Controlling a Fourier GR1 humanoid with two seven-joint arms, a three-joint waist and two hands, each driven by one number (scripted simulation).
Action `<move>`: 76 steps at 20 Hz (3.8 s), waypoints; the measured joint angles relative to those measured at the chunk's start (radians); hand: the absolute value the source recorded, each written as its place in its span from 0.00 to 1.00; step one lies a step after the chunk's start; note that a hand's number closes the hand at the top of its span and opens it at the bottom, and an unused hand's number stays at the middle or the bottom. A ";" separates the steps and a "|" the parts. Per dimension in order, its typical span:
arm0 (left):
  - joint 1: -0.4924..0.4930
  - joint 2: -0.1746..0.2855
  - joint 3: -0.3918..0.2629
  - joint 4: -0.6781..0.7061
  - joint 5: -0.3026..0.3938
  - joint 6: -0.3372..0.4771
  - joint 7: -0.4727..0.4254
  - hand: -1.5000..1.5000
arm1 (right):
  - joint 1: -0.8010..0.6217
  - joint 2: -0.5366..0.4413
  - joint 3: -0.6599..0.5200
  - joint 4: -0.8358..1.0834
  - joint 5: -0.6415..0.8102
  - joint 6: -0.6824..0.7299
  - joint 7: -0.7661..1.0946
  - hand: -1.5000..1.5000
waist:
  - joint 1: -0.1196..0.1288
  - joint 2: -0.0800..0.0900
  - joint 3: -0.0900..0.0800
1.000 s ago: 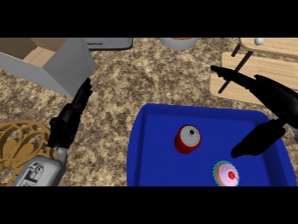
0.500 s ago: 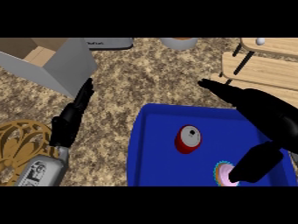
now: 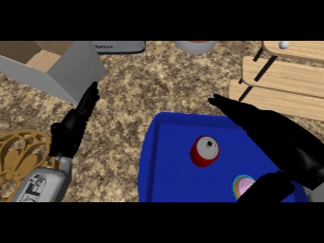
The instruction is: Pick the can from the tray and place it in the tiered shelf
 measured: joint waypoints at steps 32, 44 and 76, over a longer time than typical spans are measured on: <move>0.028 -0.083 0.109 -0.013 -0.095 -0.099 -0.010 0.50 | 0.129 0.299 0.022 0.112 0.427 0.142 -0.099 0.00 | 0.001 0.001 0.000; 0.029 -0.110 0.127 -0.020 -0.127 -0.112 -0.003 0.50 | 0.142 0.357 0.016 0.274 0.586 0.092 -0.238 0.00 | 0.002 0.001 0.000; 0.052 -0.132 0.158 -0.032 -0.157 -0.142 -0.011 0.50 | 0.294 0.472 0.088 0.323 0.883 -0.196 -0.048 1.00 | -0.005 -0.007 -0.003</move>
